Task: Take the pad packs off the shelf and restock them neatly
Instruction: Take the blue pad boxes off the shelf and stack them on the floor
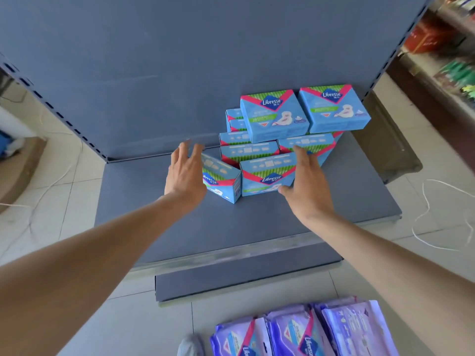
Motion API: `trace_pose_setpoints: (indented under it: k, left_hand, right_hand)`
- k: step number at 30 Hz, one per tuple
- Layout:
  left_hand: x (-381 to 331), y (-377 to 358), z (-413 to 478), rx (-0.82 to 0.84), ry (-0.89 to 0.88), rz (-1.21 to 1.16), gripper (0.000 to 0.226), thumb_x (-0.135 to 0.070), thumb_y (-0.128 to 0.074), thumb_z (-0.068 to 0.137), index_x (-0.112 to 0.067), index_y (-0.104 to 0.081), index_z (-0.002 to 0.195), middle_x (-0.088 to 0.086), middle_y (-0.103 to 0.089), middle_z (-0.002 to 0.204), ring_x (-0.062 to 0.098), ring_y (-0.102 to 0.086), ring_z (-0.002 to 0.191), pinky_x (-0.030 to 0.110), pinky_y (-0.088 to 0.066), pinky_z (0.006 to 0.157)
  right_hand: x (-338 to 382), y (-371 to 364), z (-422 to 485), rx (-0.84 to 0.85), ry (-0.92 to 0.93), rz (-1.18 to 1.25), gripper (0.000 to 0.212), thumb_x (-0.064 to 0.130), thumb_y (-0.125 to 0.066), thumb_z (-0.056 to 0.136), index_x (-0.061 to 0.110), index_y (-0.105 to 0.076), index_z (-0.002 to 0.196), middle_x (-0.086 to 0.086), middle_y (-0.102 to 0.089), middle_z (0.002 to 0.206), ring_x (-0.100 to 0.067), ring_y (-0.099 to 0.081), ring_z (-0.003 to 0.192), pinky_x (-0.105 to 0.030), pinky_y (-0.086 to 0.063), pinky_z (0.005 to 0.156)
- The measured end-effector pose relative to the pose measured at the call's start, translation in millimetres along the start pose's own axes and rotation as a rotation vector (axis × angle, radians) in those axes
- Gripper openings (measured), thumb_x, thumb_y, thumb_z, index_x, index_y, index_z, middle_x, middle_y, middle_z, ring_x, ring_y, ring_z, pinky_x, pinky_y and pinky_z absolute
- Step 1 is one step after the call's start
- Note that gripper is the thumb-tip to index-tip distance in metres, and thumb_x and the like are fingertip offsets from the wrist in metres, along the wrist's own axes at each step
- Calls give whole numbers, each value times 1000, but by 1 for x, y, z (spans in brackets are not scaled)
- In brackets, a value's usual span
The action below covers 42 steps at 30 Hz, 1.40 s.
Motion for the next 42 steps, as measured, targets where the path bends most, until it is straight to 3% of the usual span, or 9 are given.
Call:
trace_pose_setpoints:
  k: [9, 13, 19, 23, 26, 31, 35, 39, 42]
  left_hand:
    - [29, 6, -2, 132, 95, -257, 48, -5, -88, 52, -20, -61, 89, -1, -58, 85, 22, -53, 78, 27, -37, 60]
    - [29, -1, -16, 345, 122, -527, 43, -4, -92, 48, -16, -63, 78, -6, -58, 63, 11, -50, 58, 21, -41, 54]
    - [-1, -14, -45, 528, 189, -1006, 54, -5, -85, 52, -8, -68, 103, 8, -75, 95, 22, -71, 80, 30, -58, 70]
    - [-20, -32, -67, 543, 317, -1237, 53, -17, -82, 61, -9, -63, 110, 10, -74, 101, 27, -71, 83, 37, -58, 73]
    - [-31, -42, -81, 493, 427, -1307, 49, -24, -77, 74, -7, -59, 117, 11, -72, 104, 26, -70, 80, 36, -59, 69]
    - [-45, -59, -101, 424, 570, -1311, 50, -26, -78, 74, -10, -46, 108, 12, -71, 102, 27, -70, 79, 46, -59, 75]
    - [-70, -64, -114, 503, 522, -1273, 38, -26, -77, 76, -7, -57, 102, 9, -74, 86, 30, -69, 77, 52, -56, 80]
    - [-101, -69, -130, 632, 501, -1229, 79, -32, -84, 57, -6, -51, 125, 15, -72, 103, 33, -71, 84, 47, -59, 74]
    - [-137, -76, -151, 729, 460, -1233, 85, -27, -78, 50, -4, -49, 127, 20, -69, 110, 33, -69, 79, 40, -58, 64]
  right_hand:
    - [-11, -1, 2, -8, -5, -56, 43, 6, -77, 73, 17, -39, 92, -1, -50, 98, -28, -54, 90, -30, -35, 63]
    - [-17, -1, 0, 92, -72, 271, 37, 5, -79, 67, 12, -48, 86, -4, -58, 82, -17, -48, 62, -18, -37, 51]
    - [-14, -13, -13, 315, -303, 839, 26, 9, -79, 71, 12, -62, 91, -3, -70, 79, -18, -63, 71, -34, -45, 70]
    - [-23, -18, -30, 342, -501, 1063, 7, 17, -65, 86, 21, -60, 84, 1, -66, 74, -18, -57, 67, -29, -39, 63]
    - [-34, -21, -50, 353, -634, 1188, 17, 29, -56, 93, 21, -59, 78, 4, -58, 59, -11, -51, 49, -25, -35, 53]
    - [-43, -14, -79, 472, -529, 1158, 29, 25, -79, 66, 14, -63, 88, 0, -67, 70, -8, -55, 50, -22, -39, 52]
    - [-63, -5, -100, 311, -565, 1169, 34, 3, -74, 71, 4, -63, 103, -6, -69, 77, -10, -61, 54, -22, -43, 53]
    - [-85, 17, -128, 175, -606, 1210, 10, 7, -74, 63, 16, -70, 63, -6, -70, 68, -17, -60, 59, -26, -38, 56]
    - [-110, 40, -162, 67, -672, 1229, 18, 11, -73, 61, 14, -66, 77, -5, -70, 71, -18, -59, 61, -27, -38, 57]
Point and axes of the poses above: each hand's wrist, its own z-axis towards the middle knuckle, its own y-axis out of the back of the hand, x = y × z, the point moved 6 cm from there along z, towards the middle knuckle
